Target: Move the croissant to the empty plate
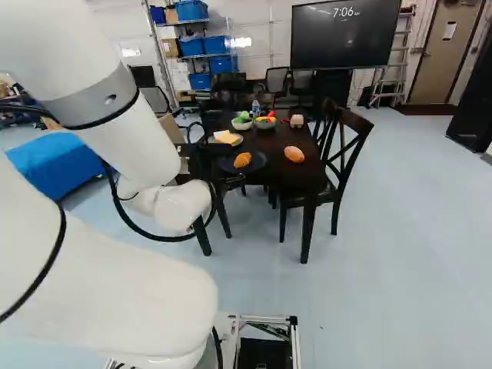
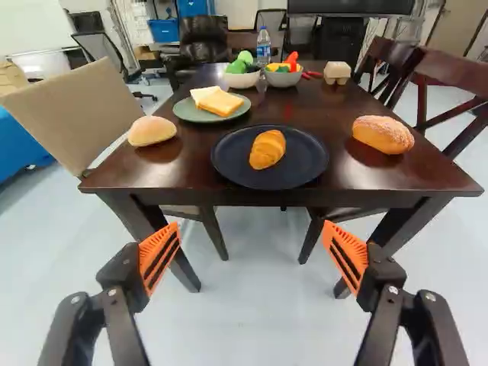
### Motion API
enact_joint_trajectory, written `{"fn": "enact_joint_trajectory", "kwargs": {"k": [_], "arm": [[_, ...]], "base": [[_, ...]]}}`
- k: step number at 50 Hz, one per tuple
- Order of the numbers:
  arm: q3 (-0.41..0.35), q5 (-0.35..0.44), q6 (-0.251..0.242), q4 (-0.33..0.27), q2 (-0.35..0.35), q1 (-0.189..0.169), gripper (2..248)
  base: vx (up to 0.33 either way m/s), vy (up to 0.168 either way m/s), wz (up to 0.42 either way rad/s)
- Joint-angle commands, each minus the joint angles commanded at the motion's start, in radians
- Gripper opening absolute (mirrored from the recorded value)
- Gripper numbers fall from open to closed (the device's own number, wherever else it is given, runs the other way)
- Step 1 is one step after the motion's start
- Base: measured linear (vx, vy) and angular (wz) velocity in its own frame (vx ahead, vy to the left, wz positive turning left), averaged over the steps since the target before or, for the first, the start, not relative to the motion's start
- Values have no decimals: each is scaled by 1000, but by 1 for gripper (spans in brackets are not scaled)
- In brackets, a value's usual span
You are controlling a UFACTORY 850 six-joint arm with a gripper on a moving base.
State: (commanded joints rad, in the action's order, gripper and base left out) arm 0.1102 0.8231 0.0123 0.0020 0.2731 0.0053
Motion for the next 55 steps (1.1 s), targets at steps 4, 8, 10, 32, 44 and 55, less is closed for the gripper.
{"fn": "enact_joint_trajectory", "kwargs": {"k": [4,8,10,32,44,55], "arm": [[-5,12,-3,0,1,-1,247],[-10,23,-6,-1,3,-2,247],[-13,27,-7,-1,3,-3,247],[-23,50,-12,-2,6,-5,247],[-23,50,-12,-2,6,-5,247],[-23,50,-12,-2,6,-5,247]], "base": [[0,0,0],[0,0,0],[0,0,0],[0,0,0],[0,0,0],[0,0,0]]}}
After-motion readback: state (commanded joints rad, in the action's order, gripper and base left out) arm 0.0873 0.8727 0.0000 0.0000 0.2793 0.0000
